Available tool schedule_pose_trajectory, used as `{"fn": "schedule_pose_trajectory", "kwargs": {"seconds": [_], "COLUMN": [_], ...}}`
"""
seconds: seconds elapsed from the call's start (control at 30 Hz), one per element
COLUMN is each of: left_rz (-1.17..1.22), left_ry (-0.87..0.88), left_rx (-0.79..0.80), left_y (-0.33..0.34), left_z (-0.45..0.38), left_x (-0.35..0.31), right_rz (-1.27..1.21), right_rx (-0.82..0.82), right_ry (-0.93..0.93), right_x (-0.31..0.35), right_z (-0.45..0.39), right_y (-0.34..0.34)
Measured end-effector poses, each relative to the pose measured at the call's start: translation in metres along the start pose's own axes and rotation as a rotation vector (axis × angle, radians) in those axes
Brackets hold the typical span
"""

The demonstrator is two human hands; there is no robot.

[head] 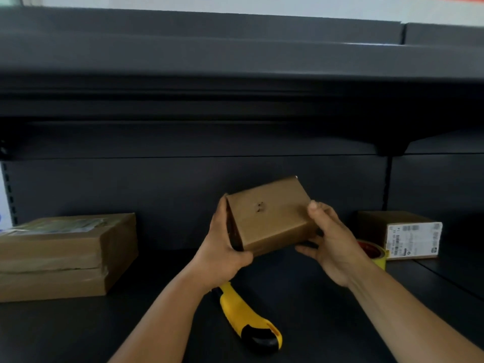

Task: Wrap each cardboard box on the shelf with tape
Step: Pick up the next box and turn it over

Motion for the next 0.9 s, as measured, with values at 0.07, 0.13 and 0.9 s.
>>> {"fn": "schedule_pose_trajectory", "kwargs": {"seconds": [0.07,0.13,0.9], "left_rz": [-0.028,-0.062,-0.242], "left_ry": [0.046,0.072,-0.184], "left_rx": [-0.007,-0.006,0.189], "left_y": [0.0,0.0,0.009], "left_z": [0.0,0.001,0.001], "left_x": [-0.006,-0.01,-0.021], "right_rz": [-0.026,-0.055,0.543], "right_rx": [-0.013,-0.019,-0.193], "right_ry": [-0.005,0.003,0.216], "right_x": [-0.001,-0.003,0.015], "right_z": [-0.002,-0.003,0.022], "right_y": [-0.003,-0.006,-0.013]}}
Point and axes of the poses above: each hand's wrist, its own z-axis away from the middle knuckle, its own y-axis out of the palm, x = y × z, the point moved 5 cm from there along -z, towards the middle knuckle, and after that the axes turned 4 degrees about x, right-handed, at the moved point
